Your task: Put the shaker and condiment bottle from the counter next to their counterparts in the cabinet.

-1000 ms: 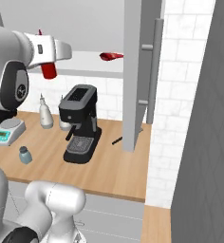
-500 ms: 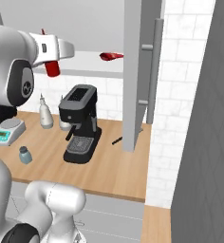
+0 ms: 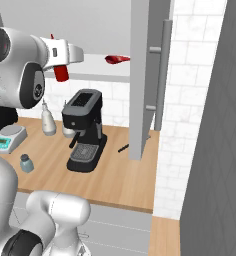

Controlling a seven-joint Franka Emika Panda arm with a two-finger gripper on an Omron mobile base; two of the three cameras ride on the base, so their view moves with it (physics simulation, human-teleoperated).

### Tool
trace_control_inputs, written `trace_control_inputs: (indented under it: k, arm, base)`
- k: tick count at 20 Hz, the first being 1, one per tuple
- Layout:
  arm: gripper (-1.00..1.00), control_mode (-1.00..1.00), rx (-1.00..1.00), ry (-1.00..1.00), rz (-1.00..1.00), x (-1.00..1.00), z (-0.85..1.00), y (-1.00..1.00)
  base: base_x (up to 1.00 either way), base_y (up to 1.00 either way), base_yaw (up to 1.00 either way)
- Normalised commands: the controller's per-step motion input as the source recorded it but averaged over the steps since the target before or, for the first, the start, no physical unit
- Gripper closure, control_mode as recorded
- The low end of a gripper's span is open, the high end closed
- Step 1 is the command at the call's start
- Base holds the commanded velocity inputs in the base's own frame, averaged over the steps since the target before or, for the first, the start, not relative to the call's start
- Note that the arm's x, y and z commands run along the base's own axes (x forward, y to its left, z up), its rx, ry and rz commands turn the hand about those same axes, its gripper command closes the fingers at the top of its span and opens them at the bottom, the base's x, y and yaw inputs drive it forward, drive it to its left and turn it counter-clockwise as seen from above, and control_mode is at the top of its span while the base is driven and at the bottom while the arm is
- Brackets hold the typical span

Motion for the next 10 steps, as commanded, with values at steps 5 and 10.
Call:
trace_control_inputs:
  k: [5, 10]
  arm:
    - [1.00, -1.00, 0.01, 0.00, 0.00, 0.16, -0.17, 0.00]
    - [1.00, -1.00, 0.00, 0.00, 0.00, 0.13, 0.04, 0.00]
  base:
    - [0.00, 0.00, 0.00]
    - [0.00, 0.00, 0.00]
